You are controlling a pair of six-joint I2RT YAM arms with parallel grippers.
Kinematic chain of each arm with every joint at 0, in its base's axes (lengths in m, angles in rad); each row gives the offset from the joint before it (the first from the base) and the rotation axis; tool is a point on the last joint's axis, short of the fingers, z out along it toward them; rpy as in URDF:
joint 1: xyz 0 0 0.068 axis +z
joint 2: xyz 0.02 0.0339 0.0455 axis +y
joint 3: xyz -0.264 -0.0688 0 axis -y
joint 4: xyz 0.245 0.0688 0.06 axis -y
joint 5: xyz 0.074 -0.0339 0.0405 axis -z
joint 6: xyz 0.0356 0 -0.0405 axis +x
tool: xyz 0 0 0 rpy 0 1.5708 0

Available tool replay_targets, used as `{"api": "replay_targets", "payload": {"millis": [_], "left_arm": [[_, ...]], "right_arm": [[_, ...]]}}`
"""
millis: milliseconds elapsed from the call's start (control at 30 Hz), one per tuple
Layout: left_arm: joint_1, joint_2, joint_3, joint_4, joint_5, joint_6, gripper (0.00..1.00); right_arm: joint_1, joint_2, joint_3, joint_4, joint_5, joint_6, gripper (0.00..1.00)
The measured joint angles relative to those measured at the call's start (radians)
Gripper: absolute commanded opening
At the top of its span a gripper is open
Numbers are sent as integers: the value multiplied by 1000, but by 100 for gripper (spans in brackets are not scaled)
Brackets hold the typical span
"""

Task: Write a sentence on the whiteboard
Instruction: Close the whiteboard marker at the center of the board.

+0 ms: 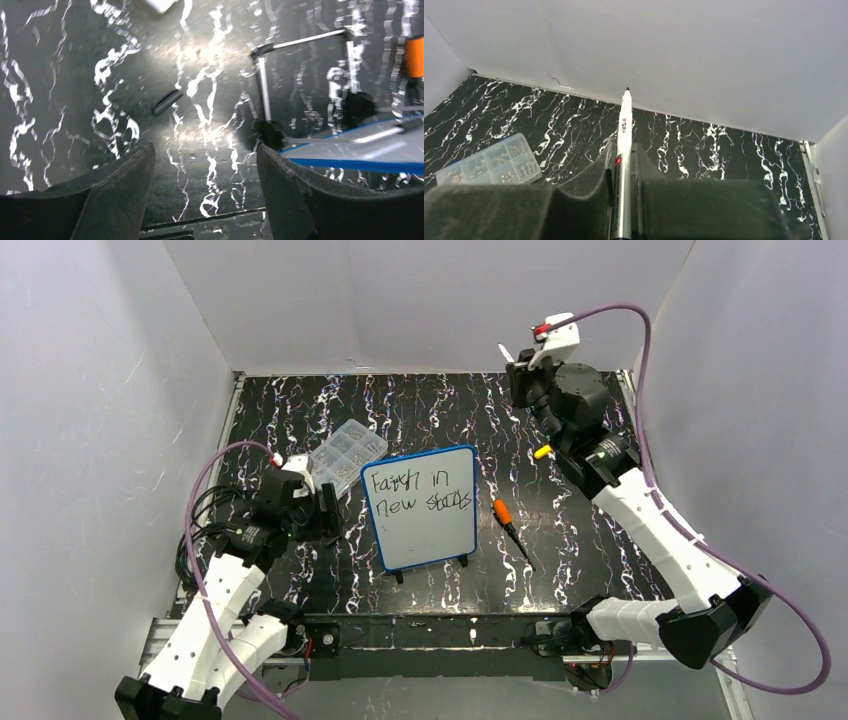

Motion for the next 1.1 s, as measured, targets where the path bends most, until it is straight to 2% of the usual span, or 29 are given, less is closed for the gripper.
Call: {"api": "replay_targets", "payload": {"millis": [133, 267, 433, 567, 800, 1100], "left_arm": [[1, 32, -47, -40, -72, -61, 61], [7, 167, -56, -34, -89, -66, 53], [32, 393, -55, 14, -66, -39, 51], [58, 513, -47, 33, -58, -19, 50], [77, 601, -12, 79, -33, 39, 47], [78, 695, 30, 117, 27, 119, 41]], "right_arm": [[-92, -42, -57, -1, -98, 66, 1], [-124, -101, -132, 2, -154, 107, 1], [-128, -180, -230, 0, -188, 136, 1], [-128, -248, -282, -8, -195, 143, 1], [-134, -341, -294, -22, -195, 142, 1], [-134, -356, -296, -26, -193, 140, 1]]}}
